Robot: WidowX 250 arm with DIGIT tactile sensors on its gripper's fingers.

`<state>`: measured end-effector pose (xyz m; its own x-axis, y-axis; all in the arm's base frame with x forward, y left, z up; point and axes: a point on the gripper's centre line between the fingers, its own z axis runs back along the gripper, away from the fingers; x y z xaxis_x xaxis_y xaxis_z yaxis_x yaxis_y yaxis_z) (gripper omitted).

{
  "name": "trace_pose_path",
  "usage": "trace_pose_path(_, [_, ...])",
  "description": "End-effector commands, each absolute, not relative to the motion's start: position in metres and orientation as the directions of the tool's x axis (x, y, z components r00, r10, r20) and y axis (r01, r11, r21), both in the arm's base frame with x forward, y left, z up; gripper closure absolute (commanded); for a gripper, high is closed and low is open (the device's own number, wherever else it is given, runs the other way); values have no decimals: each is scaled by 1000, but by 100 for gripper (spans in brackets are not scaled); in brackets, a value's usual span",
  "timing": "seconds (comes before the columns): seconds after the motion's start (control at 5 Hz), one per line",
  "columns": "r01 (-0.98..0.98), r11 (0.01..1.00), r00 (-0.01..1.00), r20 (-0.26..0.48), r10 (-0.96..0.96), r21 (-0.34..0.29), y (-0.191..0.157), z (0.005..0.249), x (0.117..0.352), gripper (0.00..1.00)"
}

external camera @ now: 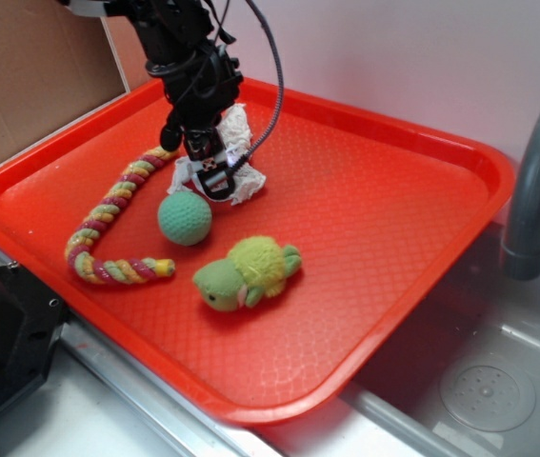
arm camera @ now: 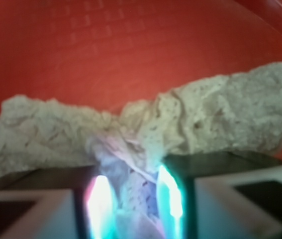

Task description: Grab the white paper.

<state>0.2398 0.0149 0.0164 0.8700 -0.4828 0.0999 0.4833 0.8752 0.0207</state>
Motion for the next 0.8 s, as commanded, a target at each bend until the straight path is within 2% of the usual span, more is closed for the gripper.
trace_pose_path(0.0, [364,929,926,75,-369,70,22,76,253,100])
trace_pose_path(0.2, [313,943,944,69,-322,117,21,100,253,100])
trace_pose_path(0.4, [268,956,951,123,-282,123,7,139,250,100])
trace_pose_path(0.6, [148,987,980,123,-155,64,-24,180,255,100])
